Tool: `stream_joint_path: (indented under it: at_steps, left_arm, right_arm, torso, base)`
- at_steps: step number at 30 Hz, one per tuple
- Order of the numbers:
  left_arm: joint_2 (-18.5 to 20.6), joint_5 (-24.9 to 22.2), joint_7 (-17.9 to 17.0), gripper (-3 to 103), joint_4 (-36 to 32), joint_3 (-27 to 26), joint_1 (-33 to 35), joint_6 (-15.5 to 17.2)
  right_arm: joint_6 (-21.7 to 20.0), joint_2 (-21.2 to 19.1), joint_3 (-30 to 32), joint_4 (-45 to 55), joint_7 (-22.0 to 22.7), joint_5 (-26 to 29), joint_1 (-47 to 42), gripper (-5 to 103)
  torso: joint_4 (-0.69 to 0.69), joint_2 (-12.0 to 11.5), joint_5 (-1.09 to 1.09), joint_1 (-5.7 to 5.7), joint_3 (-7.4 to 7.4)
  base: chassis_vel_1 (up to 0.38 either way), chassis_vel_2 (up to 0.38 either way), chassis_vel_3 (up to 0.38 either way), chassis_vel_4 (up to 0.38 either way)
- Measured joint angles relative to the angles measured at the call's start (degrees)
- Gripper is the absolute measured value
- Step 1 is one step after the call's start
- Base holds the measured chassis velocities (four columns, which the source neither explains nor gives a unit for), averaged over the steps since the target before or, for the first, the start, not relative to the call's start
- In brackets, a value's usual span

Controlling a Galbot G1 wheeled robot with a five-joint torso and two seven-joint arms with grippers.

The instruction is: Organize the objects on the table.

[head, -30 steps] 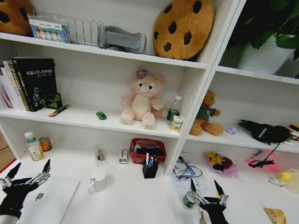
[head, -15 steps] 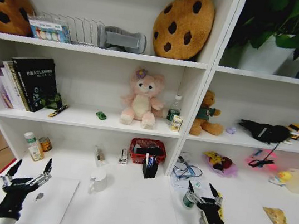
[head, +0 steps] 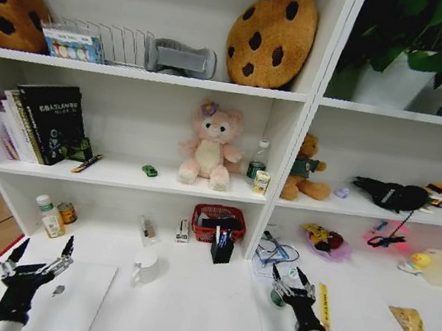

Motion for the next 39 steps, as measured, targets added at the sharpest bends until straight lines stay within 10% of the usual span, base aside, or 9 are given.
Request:
stream_joint_path:
  at_steps: [9,27,39]
  left_arm:
    - [0.0,0.0,-0.1,100,0.0,0.0,0.0,0.2]
    - [0.0,0.0,-0.1,100,0.0,0.0,0.0,0.2]
    - [-0.1,0.0,-0.1,100,0.0,0.0,0.0,0.2]
  right_arm:
    - [0.2,0.5,-0.6,-0.2,0.2,-0.6,0.0,32]
    - [3.5,6.1,4.8,13.0,0.0,-5.0,-15.7,30]
    - [7.6,11.6,0.7,18.9,3.1,-17.2,-32.6,30]
  torso:
    - [0.00,0.0,-0.01,0.00,0.00]
    - [0.00,0.0,-0.01,0.00,0.00]
    - [0.01,0.0,0.00,0.00,0.00]
  base:
    - [0.000,0.000,0.000,0.000]
    - [0.000,0.000,0.000,0.000]
    - [0.000,0.000,0.000,0.000]
